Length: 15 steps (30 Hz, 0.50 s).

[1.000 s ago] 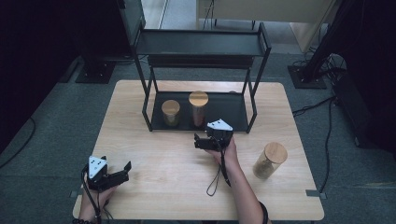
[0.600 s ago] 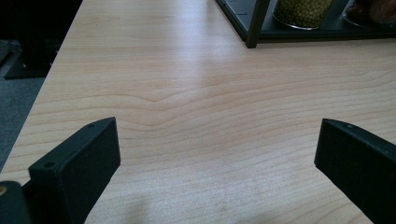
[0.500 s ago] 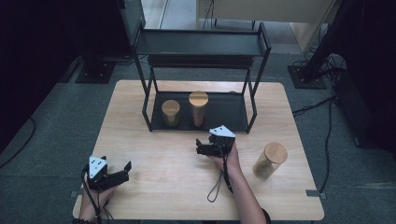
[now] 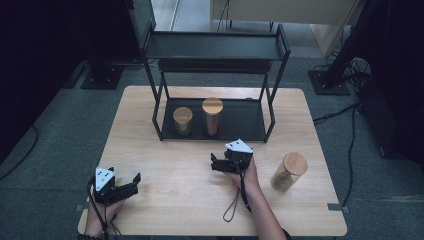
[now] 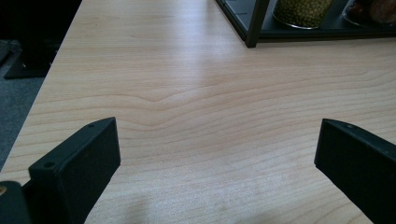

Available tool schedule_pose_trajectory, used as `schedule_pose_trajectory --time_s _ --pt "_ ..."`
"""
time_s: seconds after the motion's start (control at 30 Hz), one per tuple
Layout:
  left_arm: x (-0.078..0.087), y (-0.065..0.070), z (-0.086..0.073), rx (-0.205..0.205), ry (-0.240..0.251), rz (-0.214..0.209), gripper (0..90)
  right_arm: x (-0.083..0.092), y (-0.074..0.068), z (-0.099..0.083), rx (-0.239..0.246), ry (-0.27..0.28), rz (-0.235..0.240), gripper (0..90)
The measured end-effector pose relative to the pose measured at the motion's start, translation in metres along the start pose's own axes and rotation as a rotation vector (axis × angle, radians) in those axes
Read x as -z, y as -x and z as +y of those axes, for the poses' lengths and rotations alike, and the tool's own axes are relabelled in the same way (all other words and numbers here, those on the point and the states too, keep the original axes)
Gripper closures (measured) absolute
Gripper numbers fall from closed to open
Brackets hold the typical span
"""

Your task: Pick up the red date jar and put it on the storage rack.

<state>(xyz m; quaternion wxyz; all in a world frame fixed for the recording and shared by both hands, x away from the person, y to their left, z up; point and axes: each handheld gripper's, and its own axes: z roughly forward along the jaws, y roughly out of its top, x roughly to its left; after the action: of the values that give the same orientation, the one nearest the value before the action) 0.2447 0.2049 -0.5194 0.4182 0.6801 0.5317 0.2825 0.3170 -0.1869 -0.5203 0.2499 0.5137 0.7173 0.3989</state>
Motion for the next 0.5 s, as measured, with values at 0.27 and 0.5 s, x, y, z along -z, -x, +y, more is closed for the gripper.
schedule_pose_trajectory --time_s 0.27,0.5 --pt "0.0 0.0 0.0 0.0 -0.001 0.001 0.5 0.005 -0.003 -0.006 0.005 0.001 0.009 0.0" --pt "0.0 0.0 0.0 -0.001 -0.001 0.001 0.5 0.011 -0.006 -0.01 0.02 0.005 0.0 0.0"
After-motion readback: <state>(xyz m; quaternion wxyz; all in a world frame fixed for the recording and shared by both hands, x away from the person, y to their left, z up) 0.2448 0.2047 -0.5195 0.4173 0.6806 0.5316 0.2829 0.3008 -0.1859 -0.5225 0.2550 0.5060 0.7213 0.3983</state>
